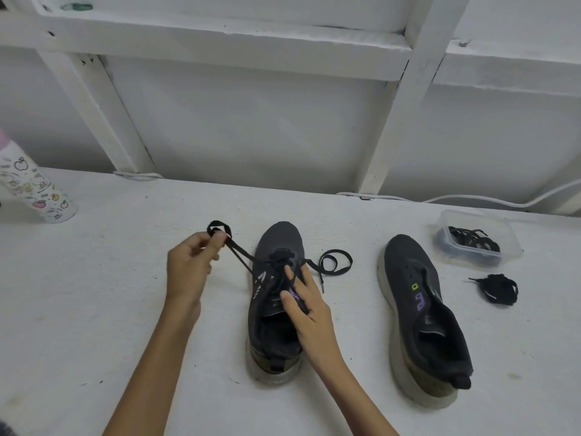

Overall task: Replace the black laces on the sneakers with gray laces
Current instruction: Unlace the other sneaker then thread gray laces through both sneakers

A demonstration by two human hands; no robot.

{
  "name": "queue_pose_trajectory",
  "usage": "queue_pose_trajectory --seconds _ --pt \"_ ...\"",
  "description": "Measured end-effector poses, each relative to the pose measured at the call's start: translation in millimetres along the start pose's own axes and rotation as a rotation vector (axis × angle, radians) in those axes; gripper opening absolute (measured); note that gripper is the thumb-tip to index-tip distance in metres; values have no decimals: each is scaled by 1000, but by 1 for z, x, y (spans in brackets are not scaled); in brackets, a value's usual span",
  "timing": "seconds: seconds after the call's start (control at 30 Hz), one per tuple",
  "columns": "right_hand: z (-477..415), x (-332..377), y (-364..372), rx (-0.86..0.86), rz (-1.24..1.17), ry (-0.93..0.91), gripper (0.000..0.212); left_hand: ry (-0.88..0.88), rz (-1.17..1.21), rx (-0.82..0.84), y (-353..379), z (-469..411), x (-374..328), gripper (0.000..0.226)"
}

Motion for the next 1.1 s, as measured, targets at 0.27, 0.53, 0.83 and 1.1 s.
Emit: queue_pose_trajectory --seconds 0.27,0.53,0.83,1.1 --pt "0 3 1 -1 1 -32 45 -97 -175 568 26 44 21 10" --pt "-1 -6 0 3 4 13 43 54 -28 -57 -4 -5 6 12" --pt "-2 -5 1 -1 8 -17 44 -138 -148 521 18 39 25 28" --pt "-3 -12 2 1 72 -39 46 129 -304 205 18 23 28 11"
Point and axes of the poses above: each hand's wrist, its own z-axis away from the middle knuckle, its own y-axis out of the palm, x = y × z, the point moved 3 cm from there along -z, towards the middle knuckle, and after that the axes turned 3 degrees about y, right-handed, at the moved point
